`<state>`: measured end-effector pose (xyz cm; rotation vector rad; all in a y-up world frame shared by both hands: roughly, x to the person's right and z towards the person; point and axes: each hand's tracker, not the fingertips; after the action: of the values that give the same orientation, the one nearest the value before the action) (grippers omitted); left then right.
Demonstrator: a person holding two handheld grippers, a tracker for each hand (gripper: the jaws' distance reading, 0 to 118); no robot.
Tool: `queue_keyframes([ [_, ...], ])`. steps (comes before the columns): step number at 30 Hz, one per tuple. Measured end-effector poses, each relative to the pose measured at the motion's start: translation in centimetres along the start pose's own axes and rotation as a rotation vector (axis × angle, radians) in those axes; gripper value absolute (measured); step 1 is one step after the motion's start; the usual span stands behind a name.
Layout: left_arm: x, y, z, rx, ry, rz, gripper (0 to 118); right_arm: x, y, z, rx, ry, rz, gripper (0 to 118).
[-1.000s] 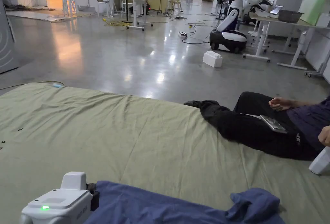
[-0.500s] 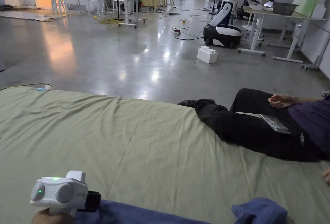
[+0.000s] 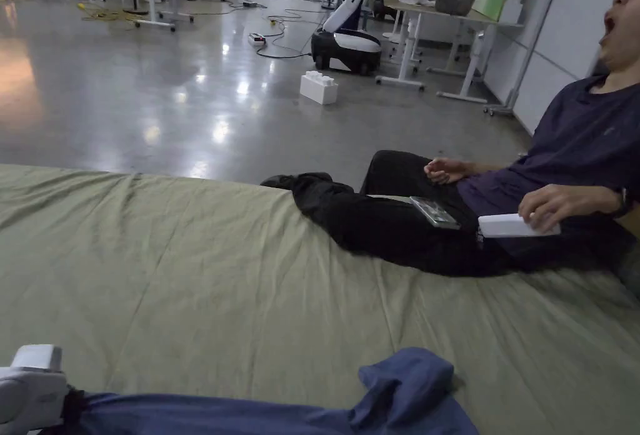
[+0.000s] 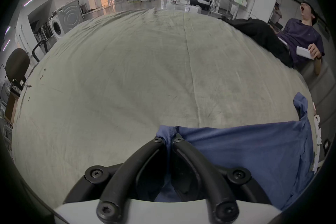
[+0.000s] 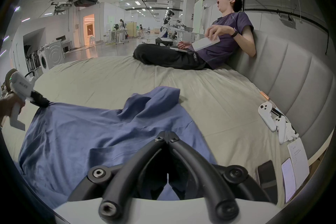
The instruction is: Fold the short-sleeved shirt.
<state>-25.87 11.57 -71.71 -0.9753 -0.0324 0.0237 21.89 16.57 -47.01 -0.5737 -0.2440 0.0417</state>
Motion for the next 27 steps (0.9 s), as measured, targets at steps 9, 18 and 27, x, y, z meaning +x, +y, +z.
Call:
queue_keyframes([
  [9, -0.2, -1.4, 6.1, 0.128, 0.001, -0.028, 5, 5.1, 6.5, -12.1, -0.279, -0.003, 0.065, 69],
  [18, -0.3, -2.2, 8.0, 0.151, 0.018, -0.045, 5, 4.7, 5.8, -20.6, -0.502, 0.091, 0.027, 78],
  [27, 0.0, -1.9, 7.6, 0.147, 0.024, -0.051, 5, 3.4, 5.6, -20.3, -0.488, 0.057, 0.098, 2],
])
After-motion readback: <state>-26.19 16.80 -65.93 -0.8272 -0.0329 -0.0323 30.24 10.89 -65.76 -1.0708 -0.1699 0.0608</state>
